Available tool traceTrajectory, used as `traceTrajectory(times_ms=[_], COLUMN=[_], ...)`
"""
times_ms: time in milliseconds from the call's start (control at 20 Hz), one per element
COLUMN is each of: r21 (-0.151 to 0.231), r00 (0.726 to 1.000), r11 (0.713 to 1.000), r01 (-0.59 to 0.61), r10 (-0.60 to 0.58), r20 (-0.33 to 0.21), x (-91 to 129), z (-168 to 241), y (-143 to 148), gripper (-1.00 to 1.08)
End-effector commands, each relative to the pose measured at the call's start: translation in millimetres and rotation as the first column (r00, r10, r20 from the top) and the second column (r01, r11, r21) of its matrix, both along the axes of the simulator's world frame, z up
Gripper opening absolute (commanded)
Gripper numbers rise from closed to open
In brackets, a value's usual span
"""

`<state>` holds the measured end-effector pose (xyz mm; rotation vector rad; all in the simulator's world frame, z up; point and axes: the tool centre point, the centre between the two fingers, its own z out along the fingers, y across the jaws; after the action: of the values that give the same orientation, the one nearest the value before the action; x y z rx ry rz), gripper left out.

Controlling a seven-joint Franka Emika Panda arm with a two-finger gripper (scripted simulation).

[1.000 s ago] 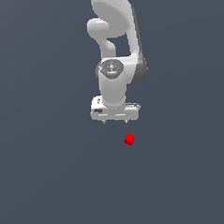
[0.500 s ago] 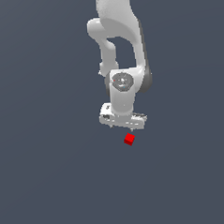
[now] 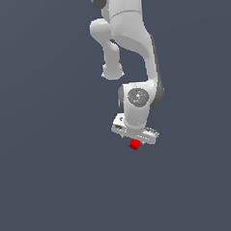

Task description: Pick up the red cube and move it to a goal position.

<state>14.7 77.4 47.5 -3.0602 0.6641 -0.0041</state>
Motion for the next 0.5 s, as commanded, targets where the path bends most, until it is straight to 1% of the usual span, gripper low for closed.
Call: traceTrajectory(times_ms=[0, 450], r21=[-0.007, -0.010], r00=[0.999, 0.995], r11=[0.999, 0.995], r01=[0.044, 0.102], r10=[-0.044, -0.102], r20=[-0.008, -0.004], x=[2, 10], z=[-15, -29], y=[-2, 6], gripper=[1.00, 1.00])
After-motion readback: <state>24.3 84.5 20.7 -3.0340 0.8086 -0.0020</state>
